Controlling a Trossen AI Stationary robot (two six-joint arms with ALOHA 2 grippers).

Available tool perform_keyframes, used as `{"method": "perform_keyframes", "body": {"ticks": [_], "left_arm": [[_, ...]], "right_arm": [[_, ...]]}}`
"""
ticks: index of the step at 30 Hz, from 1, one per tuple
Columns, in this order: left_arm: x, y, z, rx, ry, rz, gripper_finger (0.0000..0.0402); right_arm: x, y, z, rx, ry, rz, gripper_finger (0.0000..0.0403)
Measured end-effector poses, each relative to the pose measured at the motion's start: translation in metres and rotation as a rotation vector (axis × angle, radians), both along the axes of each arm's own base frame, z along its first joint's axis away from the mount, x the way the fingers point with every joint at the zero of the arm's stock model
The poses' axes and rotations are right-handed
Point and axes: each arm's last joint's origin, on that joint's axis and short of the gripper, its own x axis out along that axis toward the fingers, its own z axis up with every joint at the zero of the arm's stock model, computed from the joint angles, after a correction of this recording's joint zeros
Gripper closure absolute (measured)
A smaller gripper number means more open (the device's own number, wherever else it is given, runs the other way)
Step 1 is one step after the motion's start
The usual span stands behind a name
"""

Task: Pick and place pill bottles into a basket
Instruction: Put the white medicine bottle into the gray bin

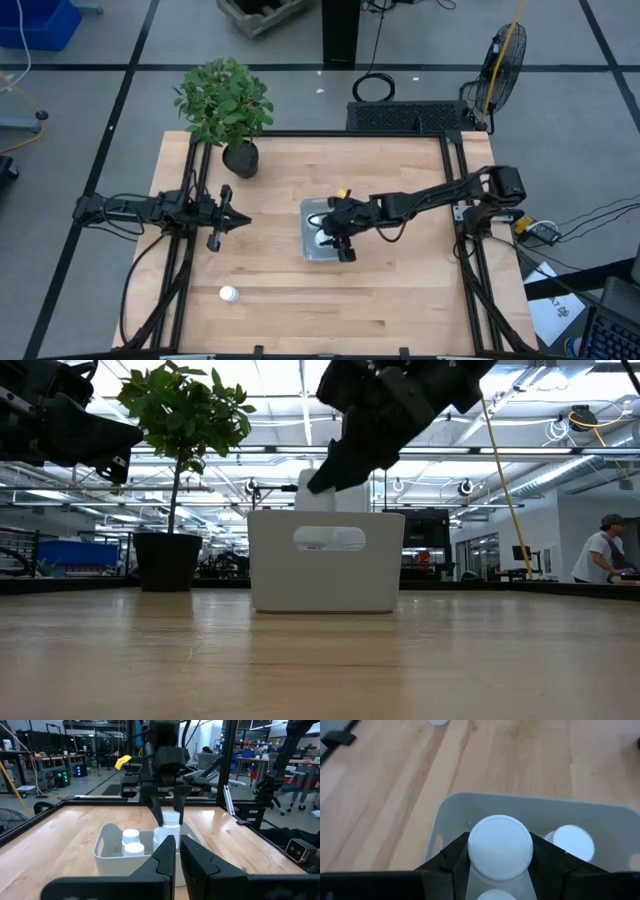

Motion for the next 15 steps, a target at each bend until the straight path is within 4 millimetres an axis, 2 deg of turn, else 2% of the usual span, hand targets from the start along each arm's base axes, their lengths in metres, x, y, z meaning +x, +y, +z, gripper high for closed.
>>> {"method": "perform_keyframes", "body": {"ticks": [15], "left_arm": [[0.000,0.000,0.000,0.000,-0.001,0.009,0.0371]], "right_arm": [[0.015,-0.006,-0.032,0.016,0.030,-0.004,0.0253]]}}
